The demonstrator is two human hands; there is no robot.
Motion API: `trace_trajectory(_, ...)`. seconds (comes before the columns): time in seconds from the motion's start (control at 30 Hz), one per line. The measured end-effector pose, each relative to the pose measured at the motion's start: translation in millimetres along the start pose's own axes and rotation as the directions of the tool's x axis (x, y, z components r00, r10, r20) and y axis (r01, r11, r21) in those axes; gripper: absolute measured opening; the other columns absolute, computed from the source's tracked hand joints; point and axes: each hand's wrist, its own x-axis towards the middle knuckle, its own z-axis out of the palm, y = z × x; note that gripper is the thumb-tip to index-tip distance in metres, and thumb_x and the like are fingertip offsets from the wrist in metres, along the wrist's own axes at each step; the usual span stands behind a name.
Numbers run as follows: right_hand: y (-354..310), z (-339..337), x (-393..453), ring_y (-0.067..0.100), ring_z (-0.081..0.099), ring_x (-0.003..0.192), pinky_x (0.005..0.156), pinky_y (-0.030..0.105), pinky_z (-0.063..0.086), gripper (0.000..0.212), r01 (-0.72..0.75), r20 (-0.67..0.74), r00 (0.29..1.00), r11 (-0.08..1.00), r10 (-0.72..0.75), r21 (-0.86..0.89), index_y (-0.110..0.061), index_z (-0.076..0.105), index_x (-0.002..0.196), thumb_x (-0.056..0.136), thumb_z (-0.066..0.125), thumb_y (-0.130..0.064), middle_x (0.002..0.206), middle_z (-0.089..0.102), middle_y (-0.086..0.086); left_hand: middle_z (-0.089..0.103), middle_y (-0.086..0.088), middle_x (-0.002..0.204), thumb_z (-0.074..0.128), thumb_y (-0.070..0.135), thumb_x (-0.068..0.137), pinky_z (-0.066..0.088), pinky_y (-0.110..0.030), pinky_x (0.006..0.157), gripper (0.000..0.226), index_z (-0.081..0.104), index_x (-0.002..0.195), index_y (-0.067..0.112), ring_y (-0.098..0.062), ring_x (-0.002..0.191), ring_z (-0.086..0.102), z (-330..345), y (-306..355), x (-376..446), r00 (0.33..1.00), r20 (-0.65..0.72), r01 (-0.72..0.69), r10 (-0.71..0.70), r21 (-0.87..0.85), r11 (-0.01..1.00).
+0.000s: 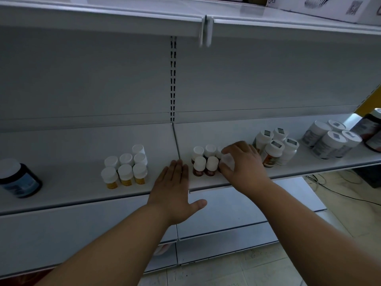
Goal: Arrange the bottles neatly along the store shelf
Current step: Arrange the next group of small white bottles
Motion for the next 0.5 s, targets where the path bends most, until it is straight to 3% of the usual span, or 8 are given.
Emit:
trace_trajectory(0.2, -0.4, 7.3, -11.8, 0.024, 0.057, 0.091, 0.071, 0.029, 0.042, 0.027, -0.121, 0.070, 0.991, 0.984, 0.112, 0.133, -0.019, 0.057, 0.117, 0.090, 0.061, -0.021, 0.113, 0.055, 0.006, -0.021, -0.009, 0.162, 0.000, 0.090, 0.065, -0.014, -0.036, 0.120, 0.120, -0.016, 0.154, 0.010, -0.022, 0.149, -0.022, 5.3, -2.3, 2.5, 1.000, -0.006, -0.009, 0.009, 0.042, 0.999)
trace_trajectory(0.33, -1.4, -6.4, -18.9, 0.010, 0.057, 0.086, 0.074, 0.026, 0.048, 0.021, -0.236, -0.012, 0.967, 0.912, 0.255, 0.336, -0.020, 0.057, 0.113, 0.092, 0.059, -0.020, 0.104, 0.059, -0.002, -0.022, -0.009, 0.162, 0.007, 0.088, 0.070, -0.013, -0.037, 0.120, 0.117, -0.016, 0.154, 0.010, -0.022, 0.149, -0.022, 3.5, -1.1, 2.3, 1.000, -0.006, -0.003, 0.004, 0.042, 0.999)
trace_trajectory(0.4, -7.7, -20.5, -24.9, 0.008, 0.061, 0.090, 0.080, 0.023, 0.050, 0.022, -0.340, 0.046, 0.921, 0.740, 0.388, 0.580, -0.020, 0.058, 0.115, 0.093, 0.059, -0.018, 0.104, 0.063, -0.005, -0.022, -0.009, 0.162, 0.012, 0.087, 0.075, -0.014, -0.036, 0.120, 0.114, -0.016, 0.154, 0.010, -0.022, 0.149, -0.022, 2.2, 0.3, 0.9, 1.000, -0.007, 0.005, -0.005, 0.039, 0.999)
trace_trajectory(0.43, -13.6, -28.8, -26.8, 0.012, 0.064, 0.093, 0.085, 0.028, 0.053, 0.022, -0.382, 0.143, 0.897, 0.571, 0.418, 0.727, -0.018, 0.058, 0.116, 0.094, 0.058, -0.015, 0.106, 0.065, -0.002, -0.022, -0.009, 0.162, 0.015, 0.087, 0.078, -0.014, -0.036, 0.119, 0.113, -0.015, 0.154, 0.011, -0.022, 0.149, -0.021, 1.4, 0.9, 0.1, 1.000, -0.011, 0.011, -0.011, 0.038, 0.999)
trace_trajectory(0.5, -26.6, -44.0, -31.3, 0.025, 0.067, 0.096, 0.087, 0.041, 0.055, 0.025, -0.404, 0.358, 0.875, 0.083, 0.325, 0.911, -0.008, 0.058, 0.117, 0.093, 0.052, -0.004, 0.110, 0.067, 0.013, -0.020, -0.010, 0.163, 0.021, 0.086, 0.082, -0.013, -0.036, 0.120, 0.111, -0.014, 0.155, 0.010, -0.023, 0.150, -0.019, -0.5, 2.5, -1.5, 1.000, -0.013, 0.020, -0.019, 0.050, 0.999)
